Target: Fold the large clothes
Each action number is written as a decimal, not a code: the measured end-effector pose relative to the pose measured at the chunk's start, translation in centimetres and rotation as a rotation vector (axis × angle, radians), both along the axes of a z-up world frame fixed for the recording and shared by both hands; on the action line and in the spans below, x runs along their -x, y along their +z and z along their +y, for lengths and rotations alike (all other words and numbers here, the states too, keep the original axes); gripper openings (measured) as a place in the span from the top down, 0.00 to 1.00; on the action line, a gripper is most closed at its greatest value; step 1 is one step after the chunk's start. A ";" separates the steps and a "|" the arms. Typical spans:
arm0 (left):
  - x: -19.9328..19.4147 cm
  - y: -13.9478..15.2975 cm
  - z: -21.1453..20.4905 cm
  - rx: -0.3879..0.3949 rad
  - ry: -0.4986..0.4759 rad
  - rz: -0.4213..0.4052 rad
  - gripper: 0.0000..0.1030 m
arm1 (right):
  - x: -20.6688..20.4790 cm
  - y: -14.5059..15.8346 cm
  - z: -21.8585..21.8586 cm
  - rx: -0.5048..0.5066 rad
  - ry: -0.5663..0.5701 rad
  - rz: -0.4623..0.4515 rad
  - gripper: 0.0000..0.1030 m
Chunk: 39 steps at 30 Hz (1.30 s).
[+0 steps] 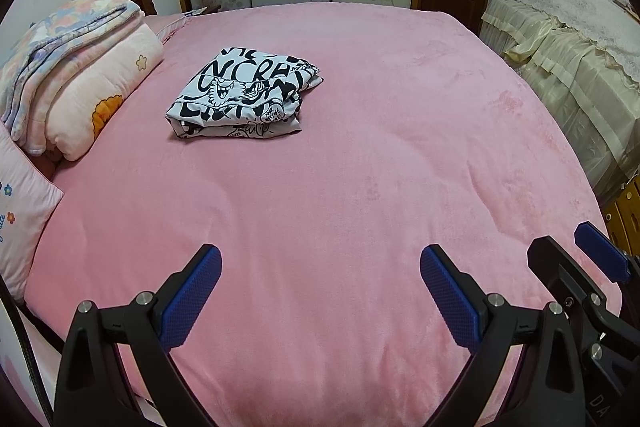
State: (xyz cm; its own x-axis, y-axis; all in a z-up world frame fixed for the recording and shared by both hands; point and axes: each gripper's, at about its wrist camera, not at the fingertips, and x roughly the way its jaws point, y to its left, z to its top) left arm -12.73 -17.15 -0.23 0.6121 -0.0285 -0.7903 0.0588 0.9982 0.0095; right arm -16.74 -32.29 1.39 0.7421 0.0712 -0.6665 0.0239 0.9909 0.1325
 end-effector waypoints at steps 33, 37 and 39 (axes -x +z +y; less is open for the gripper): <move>1.0 0.3 -0.4 0.010 0.007 0.001 0.06 | 0.1 -0.1 0.2 0.000 -0.001 -0.003 0.32; 1.1 0.3 -0.5 0.012 0.009 0.005 0.06 | 0.2 0.0 0.3 0.000 0.000 -0.004 0.32; 1.2 0.4 -0.5 0.009 0.011 0.006 0.06 | 0.2 0.0 0.3 0.001 -0.001 -0.005 0.32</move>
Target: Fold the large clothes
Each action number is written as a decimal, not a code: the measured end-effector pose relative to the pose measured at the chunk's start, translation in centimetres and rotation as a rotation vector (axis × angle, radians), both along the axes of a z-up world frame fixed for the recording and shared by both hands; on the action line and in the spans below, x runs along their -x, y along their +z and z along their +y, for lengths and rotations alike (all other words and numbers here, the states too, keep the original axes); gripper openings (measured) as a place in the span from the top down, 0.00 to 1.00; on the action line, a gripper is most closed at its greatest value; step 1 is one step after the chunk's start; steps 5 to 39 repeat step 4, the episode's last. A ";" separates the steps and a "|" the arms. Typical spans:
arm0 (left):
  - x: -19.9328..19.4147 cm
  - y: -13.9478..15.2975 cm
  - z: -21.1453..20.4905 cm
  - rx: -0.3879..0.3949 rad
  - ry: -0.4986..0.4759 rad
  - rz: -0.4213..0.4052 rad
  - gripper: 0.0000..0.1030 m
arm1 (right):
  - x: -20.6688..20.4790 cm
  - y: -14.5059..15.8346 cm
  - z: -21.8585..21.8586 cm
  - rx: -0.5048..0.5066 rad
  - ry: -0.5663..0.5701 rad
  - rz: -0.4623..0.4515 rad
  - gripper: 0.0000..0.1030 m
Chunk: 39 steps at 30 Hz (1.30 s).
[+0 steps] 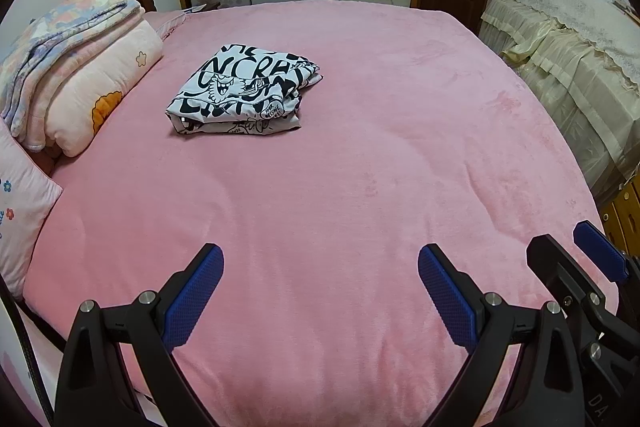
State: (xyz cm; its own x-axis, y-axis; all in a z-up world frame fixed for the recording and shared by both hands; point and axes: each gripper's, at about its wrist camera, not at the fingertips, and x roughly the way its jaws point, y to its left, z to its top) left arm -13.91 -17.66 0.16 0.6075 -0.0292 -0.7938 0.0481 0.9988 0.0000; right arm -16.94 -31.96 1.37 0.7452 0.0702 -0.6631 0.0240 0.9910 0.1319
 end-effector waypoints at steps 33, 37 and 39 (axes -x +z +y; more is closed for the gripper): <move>0.1 0.1 -0.1 -0.010 0.003 -0.001 0.06 | 0.0 0.0 0.0 -0.003 0.000 0.001 0.32; 0.1 0.1 -0.1 -0.010 0.003 -0.001 0.06 | 0.0 0.0 0.0 -0.003 0.000 0.001 0.32; 0.1 0.1 -0.1 -0.010 0.003 -0.001 0.06 | 0.0 0.0 0.0 -0.003 0.000 0.001 0.32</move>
